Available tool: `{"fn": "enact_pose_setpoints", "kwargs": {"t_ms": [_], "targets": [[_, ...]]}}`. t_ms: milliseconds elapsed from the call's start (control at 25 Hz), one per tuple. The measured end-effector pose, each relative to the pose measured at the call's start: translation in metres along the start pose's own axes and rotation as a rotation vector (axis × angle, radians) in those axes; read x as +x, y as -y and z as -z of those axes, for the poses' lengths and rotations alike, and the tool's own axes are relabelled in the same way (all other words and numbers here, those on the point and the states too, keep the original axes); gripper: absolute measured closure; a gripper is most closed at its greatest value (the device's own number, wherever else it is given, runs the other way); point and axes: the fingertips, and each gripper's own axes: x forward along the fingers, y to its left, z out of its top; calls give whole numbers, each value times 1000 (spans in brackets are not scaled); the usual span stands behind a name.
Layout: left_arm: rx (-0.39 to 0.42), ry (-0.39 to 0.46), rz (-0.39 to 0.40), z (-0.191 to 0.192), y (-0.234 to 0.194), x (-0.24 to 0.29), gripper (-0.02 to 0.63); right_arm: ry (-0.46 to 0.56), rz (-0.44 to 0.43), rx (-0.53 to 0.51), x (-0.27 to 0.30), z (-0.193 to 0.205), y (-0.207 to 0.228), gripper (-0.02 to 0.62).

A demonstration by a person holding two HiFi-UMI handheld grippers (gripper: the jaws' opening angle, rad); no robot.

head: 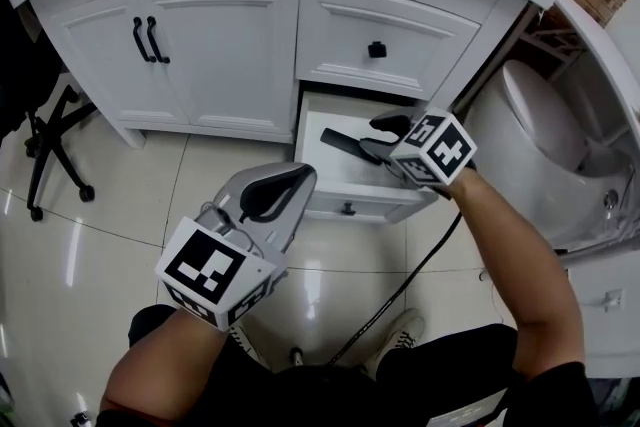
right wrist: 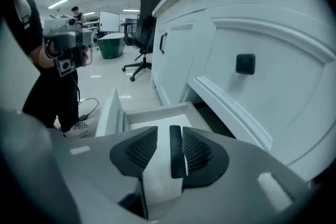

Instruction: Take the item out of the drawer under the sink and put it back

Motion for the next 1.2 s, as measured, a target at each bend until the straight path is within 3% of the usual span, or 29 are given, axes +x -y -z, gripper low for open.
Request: {"fn": "enact_pose_setpoints", "kwargs": {"t_ms": [320, 560, 920, 1200], "targets": [[-21, 0, -3, 0, -1, 2, 600, -274, -116, -15, 86, 55, 15, 416], [-43, 0, -11, 0, -6, -1, 600, -236, -154, 80, 110, 62, 23, 413], [-37, -5, -4, -1, -4, 0, 600, -303, -180, 57, 123, 78, 20, 411], [-62, -2, -7, 1, -7, 0, 600, -309, -188, 135, 123, 81, 21, 417]]}}
